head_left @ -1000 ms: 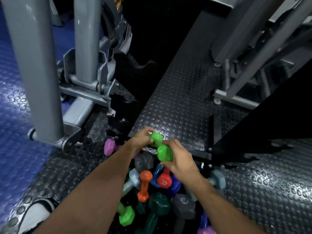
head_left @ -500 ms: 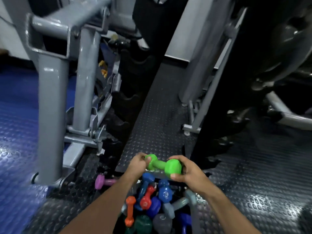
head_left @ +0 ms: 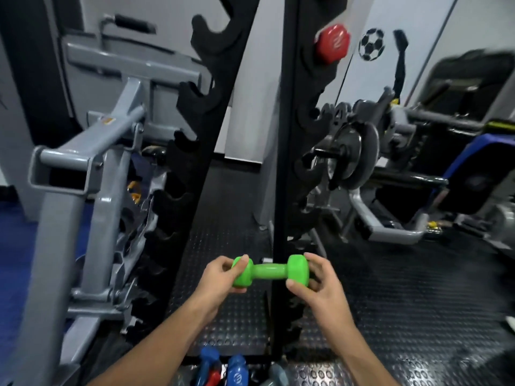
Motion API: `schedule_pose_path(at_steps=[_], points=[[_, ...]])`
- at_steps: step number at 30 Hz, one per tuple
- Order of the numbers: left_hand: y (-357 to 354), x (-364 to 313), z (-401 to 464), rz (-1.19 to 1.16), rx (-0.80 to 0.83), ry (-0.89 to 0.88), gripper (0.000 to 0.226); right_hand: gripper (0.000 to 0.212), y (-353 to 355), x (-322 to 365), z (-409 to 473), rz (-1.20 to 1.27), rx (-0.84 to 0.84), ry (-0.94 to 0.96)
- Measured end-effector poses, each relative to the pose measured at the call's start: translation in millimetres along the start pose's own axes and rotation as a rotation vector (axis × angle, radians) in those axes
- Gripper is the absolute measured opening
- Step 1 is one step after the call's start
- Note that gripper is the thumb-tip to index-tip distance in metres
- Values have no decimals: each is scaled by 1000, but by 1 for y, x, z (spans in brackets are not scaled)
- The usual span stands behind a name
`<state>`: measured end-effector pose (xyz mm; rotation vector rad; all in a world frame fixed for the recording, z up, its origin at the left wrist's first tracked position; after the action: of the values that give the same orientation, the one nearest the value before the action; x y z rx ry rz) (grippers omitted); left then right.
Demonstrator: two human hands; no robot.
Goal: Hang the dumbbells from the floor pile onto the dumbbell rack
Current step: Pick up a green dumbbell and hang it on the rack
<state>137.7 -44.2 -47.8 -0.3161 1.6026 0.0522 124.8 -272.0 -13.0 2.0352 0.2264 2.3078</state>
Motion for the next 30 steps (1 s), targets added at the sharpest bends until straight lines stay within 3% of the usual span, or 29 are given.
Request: schedule_pose_path(at_steps=[5,8,13,17,20,23,26,30], points=[[-36,-87,-16,-12,223,-167,44,54,33,91,22,146,-148,149],[-55,-123,-13,41,281,-277,56,36,46,142,47,213,-205,199],[-92,-182,-4,76,159,-406,55,12,63,220,91,274,-204,259],[-121,-223,0,203,1,-527,61,13,65,270,126,336,-202,259],[-139,-249,-5,276,-127,-596,60,26,64,292,153,320,-236,217],[-154,-267,0,311,-216,-589,65,28,61,304,187,269,-220,170],[-158,-277,8,308,-262,-552,65,13,57,310,218,243,-195,118],[-152,-286,22,277,-307,-510,65,11,45,304,245,139,-178,87]])
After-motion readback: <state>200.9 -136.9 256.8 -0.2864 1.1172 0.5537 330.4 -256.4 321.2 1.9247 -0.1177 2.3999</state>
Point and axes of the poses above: each hand's wrist, its own z-axis towards the middle knuckle, its own y-axis out of the back of the hand, x = y × z, the point moved 1 cm from there along z, towards the middle knuckle, and after that the axes turned 5 degrees about -y, right-handed, at the moved point
